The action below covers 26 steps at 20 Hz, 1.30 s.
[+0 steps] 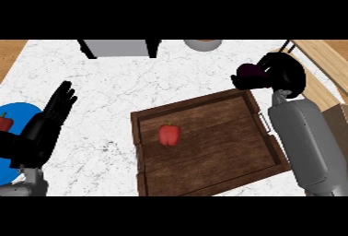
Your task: Pick the eggplant from the tray and place it in the tiered shelf
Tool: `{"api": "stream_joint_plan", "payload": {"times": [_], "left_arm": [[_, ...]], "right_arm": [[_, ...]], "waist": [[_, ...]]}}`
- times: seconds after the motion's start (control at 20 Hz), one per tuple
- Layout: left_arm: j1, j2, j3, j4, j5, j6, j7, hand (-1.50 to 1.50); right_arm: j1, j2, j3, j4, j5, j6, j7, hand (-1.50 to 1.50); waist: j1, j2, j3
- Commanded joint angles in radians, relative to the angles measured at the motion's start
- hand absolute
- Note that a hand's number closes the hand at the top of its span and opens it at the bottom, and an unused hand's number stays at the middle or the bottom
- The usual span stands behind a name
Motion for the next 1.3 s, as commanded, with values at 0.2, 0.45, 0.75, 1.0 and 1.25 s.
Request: {"api": "stream_joint_plan", "payload": {"times": [0.2,0.45,0.75,1.0,1.25], "left_arm": [[-0.026,-0.005,-0.033,-0.010,-0.004,-0.020,-0.002,0.00],[-0.051,-0.011,-0.056,0.005,-0.007,-0.035,-0.002,0.00],[-0.092,-0.025,-0.067,0.019,-0.018,-0.024,-0.004,0.00],[-0.087,-0.036,-0.086,0.008,-0.025,-0.023,0.001,0.00],[-0.102,-0.031,-0.065,0.012,-0.005,-0.027,0.013,0.00]], "right_arm": [[-0.211,-0.090,-0.112,0.092,0.361,-0.261,0.533,1.50],[-0.359,-0.111,-0.142,0.182,0.582,-0.271,0.714,1.50],[-0.499,-0.129,-0.226,0.303,0.736,-0.246,0.780,1.50],[-0.545,-0.138,-0.297,0.370,0.828,-0.317,0.786,1.50],[-0.575,-0.148,-0.383,0.292,0.799,-0.532,0.663,1.50]], "waist": [[0.094,0.025,-0.004],[0.132,0.032,0.000],[0.138,0.037,0.004],[0.147,0.041,0.007],[0.148,0.044,0.013]]}}
